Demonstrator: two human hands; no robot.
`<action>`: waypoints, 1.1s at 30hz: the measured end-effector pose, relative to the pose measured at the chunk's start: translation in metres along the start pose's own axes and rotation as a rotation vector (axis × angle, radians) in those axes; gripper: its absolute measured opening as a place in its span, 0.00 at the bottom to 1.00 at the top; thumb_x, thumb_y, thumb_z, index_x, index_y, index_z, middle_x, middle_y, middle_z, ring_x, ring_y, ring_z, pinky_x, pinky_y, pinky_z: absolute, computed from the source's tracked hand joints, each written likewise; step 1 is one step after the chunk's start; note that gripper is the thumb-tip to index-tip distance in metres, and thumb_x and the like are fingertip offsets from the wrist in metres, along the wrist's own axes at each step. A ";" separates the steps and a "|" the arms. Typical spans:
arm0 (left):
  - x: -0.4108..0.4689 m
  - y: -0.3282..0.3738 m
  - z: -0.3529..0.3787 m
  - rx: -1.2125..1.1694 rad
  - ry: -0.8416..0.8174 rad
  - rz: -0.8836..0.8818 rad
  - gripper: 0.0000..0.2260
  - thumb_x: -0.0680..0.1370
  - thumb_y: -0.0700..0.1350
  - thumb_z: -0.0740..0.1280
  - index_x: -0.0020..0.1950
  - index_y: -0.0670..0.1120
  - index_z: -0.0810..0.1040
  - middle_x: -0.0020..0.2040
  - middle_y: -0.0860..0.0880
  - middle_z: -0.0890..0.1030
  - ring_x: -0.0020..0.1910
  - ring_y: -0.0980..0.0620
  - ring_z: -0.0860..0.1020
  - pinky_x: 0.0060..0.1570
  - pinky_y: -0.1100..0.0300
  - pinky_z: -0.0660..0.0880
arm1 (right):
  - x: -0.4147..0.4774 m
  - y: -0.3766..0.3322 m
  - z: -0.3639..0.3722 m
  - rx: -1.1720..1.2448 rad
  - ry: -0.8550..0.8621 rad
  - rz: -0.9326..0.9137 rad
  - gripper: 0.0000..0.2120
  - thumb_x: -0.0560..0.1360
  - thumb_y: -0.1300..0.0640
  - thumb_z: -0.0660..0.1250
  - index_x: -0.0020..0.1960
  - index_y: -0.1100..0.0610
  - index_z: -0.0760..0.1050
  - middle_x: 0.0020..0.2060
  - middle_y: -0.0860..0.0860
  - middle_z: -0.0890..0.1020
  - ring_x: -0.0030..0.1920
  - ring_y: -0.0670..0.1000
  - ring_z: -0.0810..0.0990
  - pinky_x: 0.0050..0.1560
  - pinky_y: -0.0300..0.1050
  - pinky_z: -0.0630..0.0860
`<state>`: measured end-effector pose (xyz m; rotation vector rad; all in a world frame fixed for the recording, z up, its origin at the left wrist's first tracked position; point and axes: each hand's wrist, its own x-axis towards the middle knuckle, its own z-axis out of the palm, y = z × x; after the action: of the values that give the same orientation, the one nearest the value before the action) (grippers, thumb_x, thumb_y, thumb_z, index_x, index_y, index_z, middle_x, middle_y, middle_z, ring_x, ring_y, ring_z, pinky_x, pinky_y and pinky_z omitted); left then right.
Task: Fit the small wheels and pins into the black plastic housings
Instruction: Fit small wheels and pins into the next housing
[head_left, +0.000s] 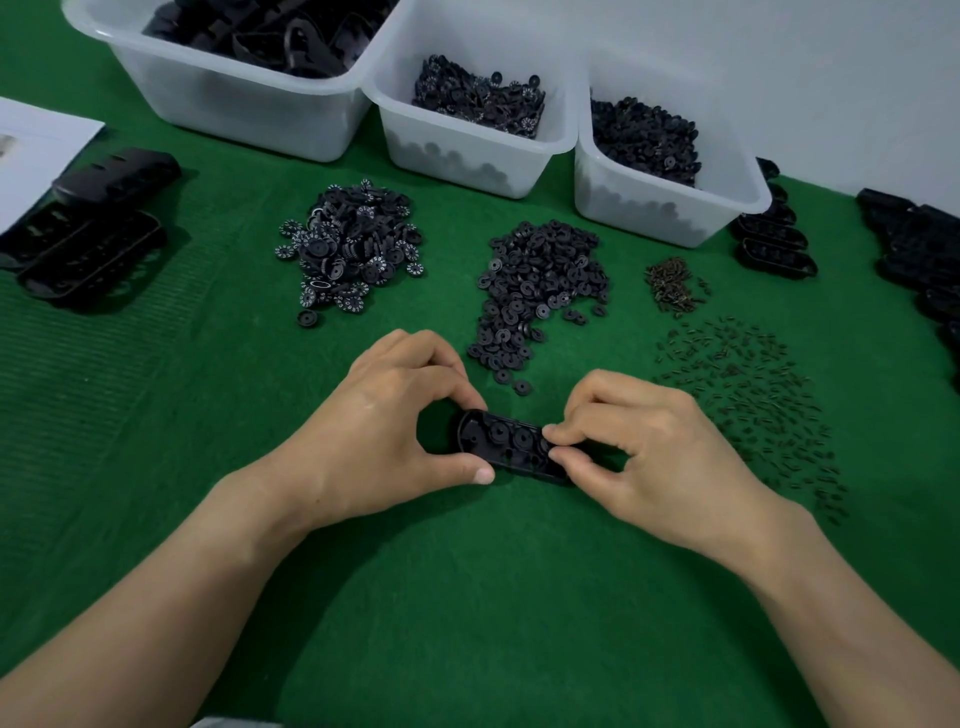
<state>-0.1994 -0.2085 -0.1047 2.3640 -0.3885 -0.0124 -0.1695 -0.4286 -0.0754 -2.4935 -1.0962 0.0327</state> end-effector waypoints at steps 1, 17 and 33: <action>0.000 0.000 0.000 0.000 -0.003 -0.004 0.20 0.62 0.64 0.67 0.47 0.54 0.78 0.49 0.58 0.72 0.51 0.58 0.68 0.55 0.63 0.63 | 0.000 0.001 -0.001 0.021 -0.011 0.015 0.03 0.70 0.60 0.72 0.43 0.57 0.83 0.39 0.48 0.79 0.34 0.51 0.78 0.35 0.51 0.77; 0.001 0.021 0.009 0.020 -0.081 0.049 0.19 0.62 0.60 0.72 0.50 0.55 0.80 0.49 0.55 0.72 0.51 0.57 0.68 0.59 0.57 0.63 | -0.031 0.026 -0.029 0.410 0.221 0.251 0.15 0.73 0.70 0.64 0.46 0.50 0.80 0.41 0.47 0.81 0.41 0.46 0.79 0.41 0.33 0.74; 0.012 0.108 0.094 0.021 -0.071 0.078 0.21 0.63 0.63 0.69 0.51 0.57 0.77 0.46 0.63 0.66 0.50 0.61 0.63 0.59 0.67 0.51 | -0.126 0.066 -0.045 0.187 0.193 0.416 0.06 0.67 0.63 0.74 0.40 0.52 0.82 0.34 0.48 0.79 0.30 0.46 0.72 0.31 0.30 0.67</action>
<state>-0.2288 -0.3493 -0.1003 2.3723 -0.5174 -0.0560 -0.2015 -0.5742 -0.0772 -2.4491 -0.4635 0.0126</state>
